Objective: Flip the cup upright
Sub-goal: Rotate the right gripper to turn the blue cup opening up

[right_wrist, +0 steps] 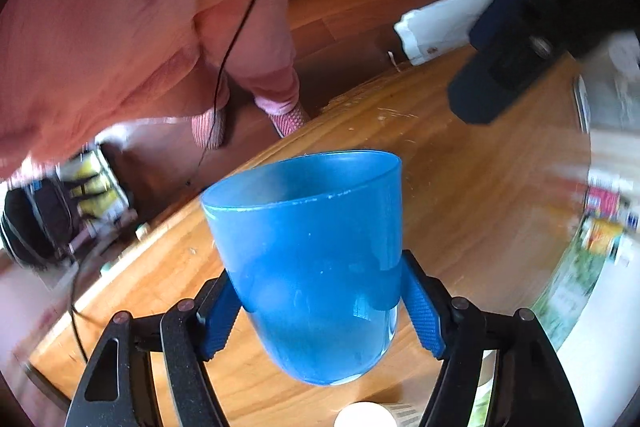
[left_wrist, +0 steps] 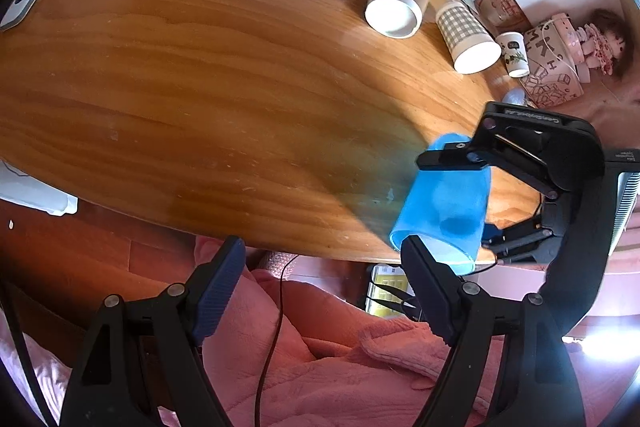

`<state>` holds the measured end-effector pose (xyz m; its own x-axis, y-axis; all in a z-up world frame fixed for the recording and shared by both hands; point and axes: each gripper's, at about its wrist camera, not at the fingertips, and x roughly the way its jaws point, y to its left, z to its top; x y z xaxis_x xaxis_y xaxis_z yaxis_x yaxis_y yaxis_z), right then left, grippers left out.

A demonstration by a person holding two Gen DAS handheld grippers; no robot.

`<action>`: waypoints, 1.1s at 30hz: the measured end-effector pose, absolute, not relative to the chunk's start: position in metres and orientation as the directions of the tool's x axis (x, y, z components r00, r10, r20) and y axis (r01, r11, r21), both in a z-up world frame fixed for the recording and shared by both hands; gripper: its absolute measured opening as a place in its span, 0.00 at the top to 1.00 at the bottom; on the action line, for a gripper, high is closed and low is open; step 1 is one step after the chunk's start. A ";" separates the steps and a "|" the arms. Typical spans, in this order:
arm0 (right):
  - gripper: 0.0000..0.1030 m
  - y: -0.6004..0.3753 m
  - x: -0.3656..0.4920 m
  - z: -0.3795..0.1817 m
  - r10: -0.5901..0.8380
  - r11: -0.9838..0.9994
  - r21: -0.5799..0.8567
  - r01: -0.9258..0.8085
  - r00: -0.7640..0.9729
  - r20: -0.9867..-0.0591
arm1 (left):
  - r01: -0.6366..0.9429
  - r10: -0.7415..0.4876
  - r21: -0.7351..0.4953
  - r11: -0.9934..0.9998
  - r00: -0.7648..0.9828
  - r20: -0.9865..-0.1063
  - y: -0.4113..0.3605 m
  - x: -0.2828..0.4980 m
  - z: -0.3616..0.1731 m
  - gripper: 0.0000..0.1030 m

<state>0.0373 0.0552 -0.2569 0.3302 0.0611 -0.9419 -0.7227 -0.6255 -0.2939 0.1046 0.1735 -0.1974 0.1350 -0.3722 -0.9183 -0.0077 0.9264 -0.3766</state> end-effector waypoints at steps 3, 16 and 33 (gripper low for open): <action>0.29 0.059 0.046 -0.255 0.054 -0.510 -0.308 -0.803 0.328 -0.943 | -0.015 -0.370 -0.376 0.927 0.137 -0.919 0.176 0.105 -0.198 0.20; 0.29 0.045 0.086 -0.227 0.182 0.242 -0.257 -0.936 0.304 -0.935 | 0.008 -0.362 -0.364 0.931 0.136 -0.922 0.172 0.112 -0.193 0.20; 0.29 -0.010 0.119 -0.208 0.410 0.822 0.074 -0.564 0.497 -0.765 | 0.116 -0.374 -0.362 0.925 0.107 -0.921 0.143 0.118 -0.185 0.20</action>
<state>0.1195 -0.0096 -0.2077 0.4971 0.4097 -0.7649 -0.5640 0.8224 0.0740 0.1183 0.1426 -0.1846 0.1071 -0.3737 -0.9213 0.1164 0.9250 -0.3617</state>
